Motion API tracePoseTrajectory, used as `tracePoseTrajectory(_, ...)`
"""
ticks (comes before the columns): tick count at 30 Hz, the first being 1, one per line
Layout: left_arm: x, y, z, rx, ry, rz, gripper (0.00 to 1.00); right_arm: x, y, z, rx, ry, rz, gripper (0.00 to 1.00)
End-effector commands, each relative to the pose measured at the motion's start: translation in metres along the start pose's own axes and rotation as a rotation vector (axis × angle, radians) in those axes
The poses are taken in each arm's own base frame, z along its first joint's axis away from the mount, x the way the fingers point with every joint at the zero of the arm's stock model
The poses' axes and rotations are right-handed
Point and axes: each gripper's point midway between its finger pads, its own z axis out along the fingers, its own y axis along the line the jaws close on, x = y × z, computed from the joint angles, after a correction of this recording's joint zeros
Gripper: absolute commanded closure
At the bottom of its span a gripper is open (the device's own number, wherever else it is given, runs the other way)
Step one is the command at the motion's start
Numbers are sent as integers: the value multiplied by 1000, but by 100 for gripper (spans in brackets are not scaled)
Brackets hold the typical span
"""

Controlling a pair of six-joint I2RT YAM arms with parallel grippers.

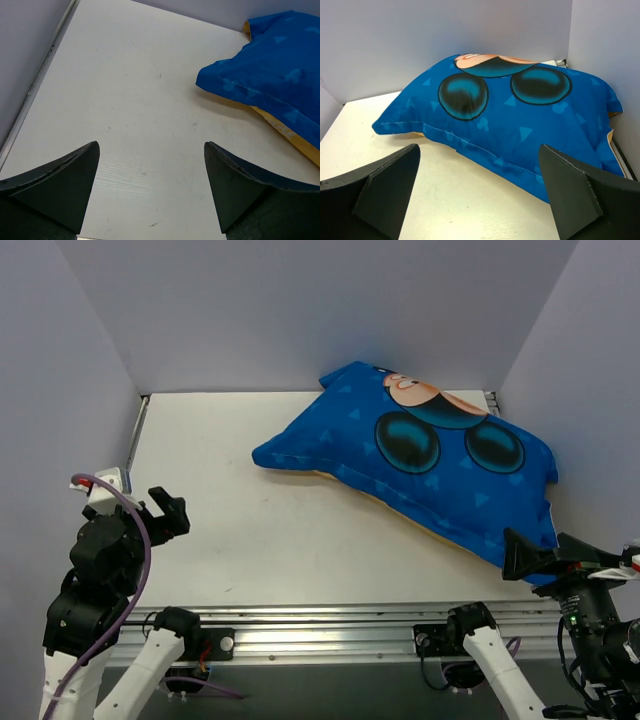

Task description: Remove the pillowcase from the pillow

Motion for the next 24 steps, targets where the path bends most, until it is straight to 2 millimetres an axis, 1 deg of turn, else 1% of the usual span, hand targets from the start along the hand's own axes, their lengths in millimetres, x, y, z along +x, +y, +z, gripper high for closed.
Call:
tracePoseTrajectory(1,-15,-10,-3,45,-34,-12,6,2,6,5,-28,11,12,0)
tracePoseTrajectory(5,-6,-16,1,59,12,-38,6,1,16,13,-70,13,12,0)
tracePoseTrajectory(9,7,-23,4,98,49,-62,6,23,19,39,-51,125,10,0)
tracePoseTrajectory(10,9,-25,7,103,51,-68,6,35,21,52,-43,179,0,0)
tracePoseTrajectory(12,19,-28,14,104,82,-69,6,43,22,66,-30,221,-10,0)
tracePoseTrajectory(13,22,-32,16,118,95,-82,6,49,22,81,-12,253,-18,0)
tracePoseTrajectory(15,35,-35,24,119,142,-92,6,55,27,96,-28,286,-39,0)
tracePoseTrajectory(16,38,-38,26,123,157,-117,6,67,31,112,-38,342,-61,0)
tracePoseTrajectory(17,44,-42,28,137,183,-127,6,74,46,118,-121,383,-80,0)
tracePoseTrajectory(18,52,-44,31,140,204,-137,6,80,51,125,-145,414,-93,0)
tracePoseTrajectory(19,54,-47,33,145,212,-159,6,90,54,141,-147,454,-95,0)
tracePoseTrajectory(21,59,-52,35,169,228,-170,6,101,53,157,-122,491,-92,0)
tracePoseTrajectory(22,58,-55,36,181,223,-178,6,110,52,172,-105,516,-101,0)
tracePoseTrajectory(24,59,-58,36,201,221,-181,6,120,44,187,-52,540,-120,0)
